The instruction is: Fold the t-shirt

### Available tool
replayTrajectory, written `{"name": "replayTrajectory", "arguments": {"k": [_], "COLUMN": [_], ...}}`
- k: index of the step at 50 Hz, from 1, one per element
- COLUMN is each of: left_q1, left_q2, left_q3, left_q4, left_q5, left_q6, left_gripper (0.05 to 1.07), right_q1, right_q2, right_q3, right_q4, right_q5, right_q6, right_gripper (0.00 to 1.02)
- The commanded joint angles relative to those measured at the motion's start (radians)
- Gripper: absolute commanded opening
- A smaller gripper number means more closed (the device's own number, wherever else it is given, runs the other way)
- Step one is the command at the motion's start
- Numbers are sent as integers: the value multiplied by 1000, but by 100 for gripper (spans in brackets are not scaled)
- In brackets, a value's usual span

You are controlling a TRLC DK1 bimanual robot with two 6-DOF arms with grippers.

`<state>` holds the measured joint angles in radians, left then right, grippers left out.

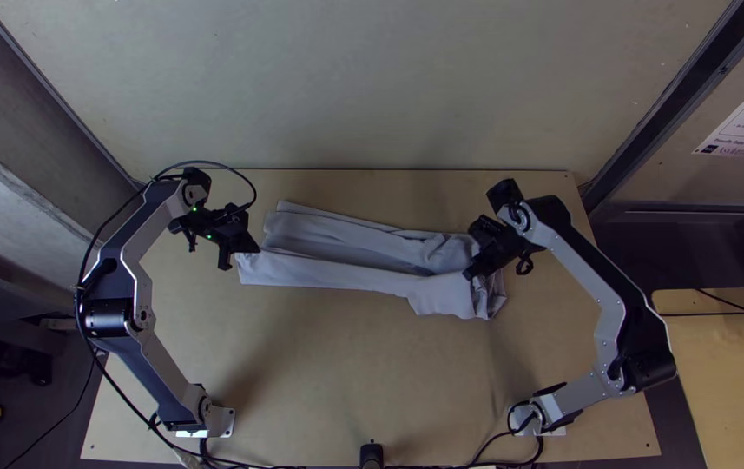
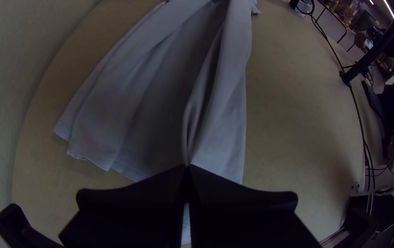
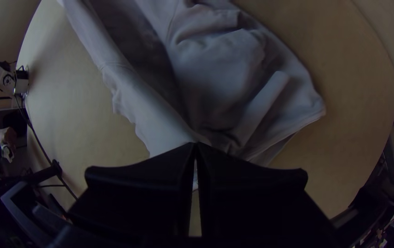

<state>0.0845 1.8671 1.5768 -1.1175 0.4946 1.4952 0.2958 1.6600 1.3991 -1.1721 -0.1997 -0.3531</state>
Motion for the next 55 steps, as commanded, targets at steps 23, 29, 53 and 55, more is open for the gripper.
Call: {"name": "replayTrajectory", "arguments": {"k": [23,29,53,55], "left_q1": [-72,-91,-129,-134], "left_q2": [129,173,363,380], "left_q3": [270,341,552,571], "left_q4": [-22,-36,-41,-41], "left_q5": [15,13,-7,-11], "left_q6": [-26,-24,-23,-24], "left_gripper": [8,8,8,8], "right_q1": [-44,-64,-129,-133], "right_q2": [64,67,133,139], "right_q3": [117,118,153,156], "right_q4": [-38,-38,-38,-38], "right_q5": [-6,-6,-6,-6], "right_q6": [-43,-58,-87,-89], "right_gripper": [3,3,3,3]}}
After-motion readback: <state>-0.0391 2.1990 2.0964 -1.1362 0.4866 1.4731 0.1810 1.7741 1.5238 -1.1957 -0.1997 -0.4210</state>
